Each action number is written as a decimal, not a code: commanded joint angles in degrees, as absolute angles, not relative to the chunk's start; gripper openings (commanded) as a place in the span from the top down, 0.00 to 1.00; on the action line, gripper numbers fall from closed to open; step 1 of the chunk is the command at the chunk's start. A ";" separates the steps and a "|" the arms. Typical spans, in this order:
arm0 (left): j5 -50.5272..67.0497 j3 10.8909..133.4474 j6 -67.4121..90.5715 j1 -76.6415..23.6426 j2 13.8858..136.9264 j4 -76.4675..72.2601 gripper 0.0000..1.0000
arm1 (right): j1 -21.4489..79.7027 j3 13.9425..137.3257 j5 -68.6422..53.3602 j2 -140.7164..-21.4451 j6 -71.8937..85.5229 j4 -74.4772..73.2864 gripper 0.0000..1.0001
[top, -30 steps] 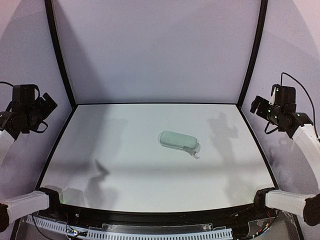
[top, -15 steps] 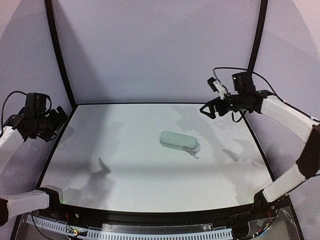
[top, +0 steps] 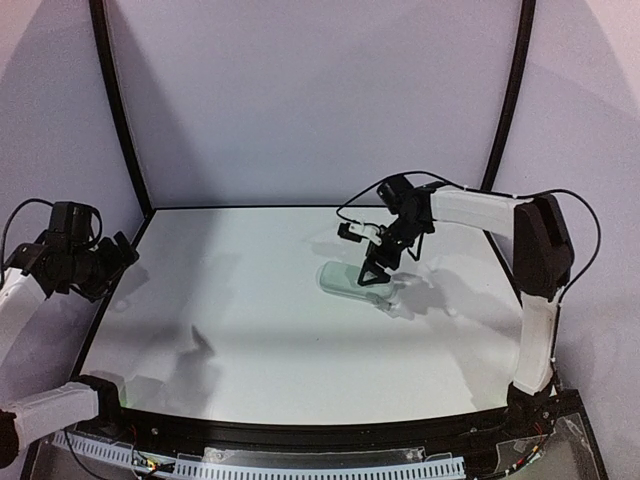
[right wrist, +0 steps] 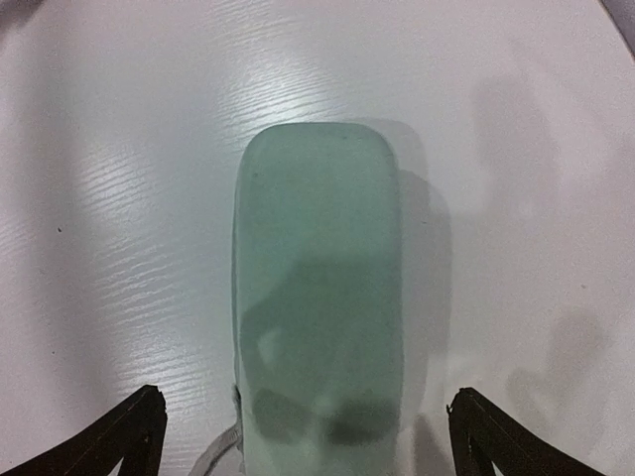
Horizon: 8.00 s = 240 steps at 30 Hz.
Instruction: Open the umbrella
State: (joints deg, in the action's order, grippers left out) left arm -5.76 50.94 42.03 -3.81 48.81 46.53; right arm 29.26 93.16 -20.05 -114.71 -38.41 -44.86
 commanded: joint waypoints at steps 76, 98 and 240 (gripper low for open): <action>13.81 67.75 57.90 -40.87 94.57 -13.40 0.40 | 47.63 82.71 -18.66 -98.22 20.93 -5.74 0.60; 3.38 67.91 41.26 -40.93 82.86 -24.51 0.99 | 47.64 65.34 -0.14 -75.70 28.43 -7.78 0.02; 14.39 64.52 40.62 -44.30 66.77 6.53 0.99 | 43.24 55.66 17.76 -74.50 1.84 9.62 1.00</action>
